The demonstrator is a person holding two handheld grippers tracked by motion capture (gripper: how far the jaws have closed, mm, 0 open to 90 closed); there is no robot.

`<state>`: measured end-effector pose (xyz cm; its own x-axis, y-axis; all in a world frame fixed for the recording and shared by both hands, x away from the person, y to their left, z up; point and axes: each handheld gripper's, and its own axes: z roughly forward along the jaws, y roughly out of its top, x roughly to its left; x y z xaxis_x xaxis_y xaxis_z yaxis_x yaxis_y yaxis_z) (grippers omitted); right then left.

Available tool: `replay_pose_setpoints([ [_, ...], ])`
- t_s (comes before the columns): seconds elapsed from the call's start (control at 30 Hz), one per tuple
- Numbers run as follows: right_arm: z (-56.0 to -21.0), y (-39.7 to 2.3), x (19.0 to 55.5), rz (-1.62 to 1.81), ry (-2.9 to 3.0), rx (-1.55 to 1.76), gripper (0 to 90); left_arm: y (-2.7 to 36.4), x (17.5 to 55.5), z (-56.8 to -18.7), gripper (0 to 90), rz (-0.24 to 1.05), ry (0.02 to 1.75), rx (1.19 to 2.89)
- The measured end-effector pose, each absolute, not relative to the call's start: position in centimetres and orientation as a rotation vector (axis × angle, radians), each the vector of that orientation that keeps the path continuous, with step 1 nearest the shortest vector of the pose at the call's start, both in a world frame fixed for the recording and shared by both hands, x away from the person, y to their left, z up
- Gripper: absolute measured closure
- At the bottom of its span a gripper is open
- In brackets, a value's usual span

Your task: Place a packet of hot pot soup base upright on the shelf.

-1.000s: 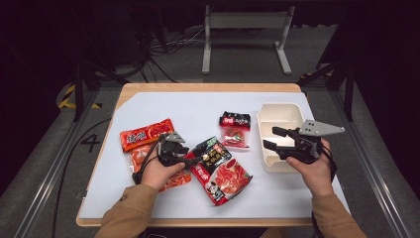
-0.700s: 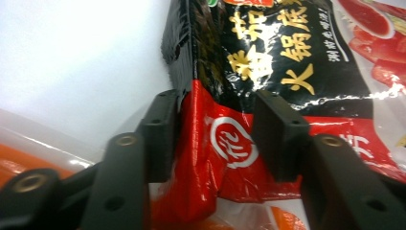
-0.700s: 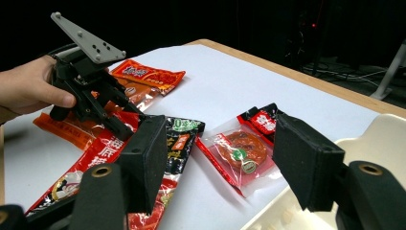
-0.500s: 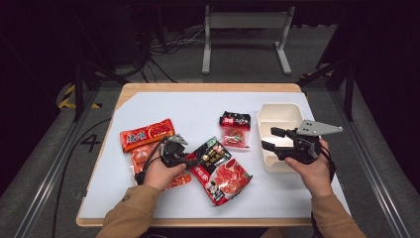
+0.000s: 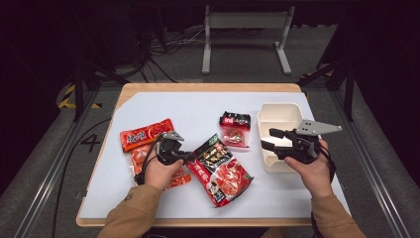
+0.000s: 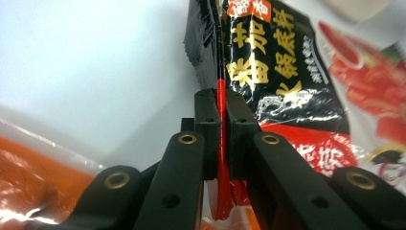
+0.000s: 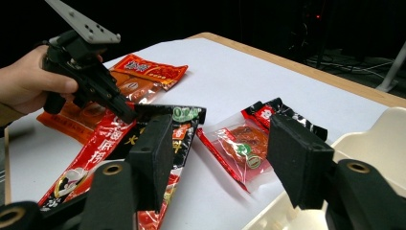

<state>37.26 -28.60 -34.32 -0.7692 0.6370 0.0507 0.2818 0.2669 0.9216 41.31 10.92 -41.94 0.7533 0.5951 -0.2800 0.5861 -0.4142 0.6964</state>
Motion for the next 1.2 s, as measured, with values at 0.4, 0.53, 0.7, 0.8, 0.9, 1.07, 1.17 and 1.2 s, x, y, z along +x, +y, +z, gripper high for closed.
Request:
replay_pose_setpoints([
  [0.4,-33.1,-28.7,36.6,1.509,2.195,0.809,44.0,9.9,38.3,-37.3,87.2,0.133,0.721,2.041],
  [0.53,-32.5,-28.6,36.2,1.521,2.189,0.788,44.6,9.5,37.3,-35.9,87.4,0.185,0.663,2.026],
  [0.7,-32.1,-28.2,35.8,1.542,2.201,0.755,45.0,9.2,35.9,-34.3,87.7,0.283,0.586,2.023],
  [0.8,-31.8,-27.8,35.6,1.548,2.213,0.733,44.9,9.1,35.3,-33.5,87.8,0.332,0.555,2.016],
  [0.9,-31.7,-27.3,35.4,1.552,2.239,0.709,43.9,9.1,34.6,-32.9,87.8,0.379,0.529,2.007],
  [1.07,-31.7,-26.1,35.3,1.559,2.291,0.672,41.7,9.2,33.9,-32.0,87.8,0.439,0.485,2.000],
  [1.17,-31.7,-25.1,35.4,1.569,2.328,0.655,39.7,9.2,33.5,-31.7,87.8,0.461,0.464,1.994],
  [1.2,-31.7,-24.8,35.5,1.576,2.341,0.650,39.1,9.2,33.4,-31.6,87.8,0.469,0.460,1.993],
])
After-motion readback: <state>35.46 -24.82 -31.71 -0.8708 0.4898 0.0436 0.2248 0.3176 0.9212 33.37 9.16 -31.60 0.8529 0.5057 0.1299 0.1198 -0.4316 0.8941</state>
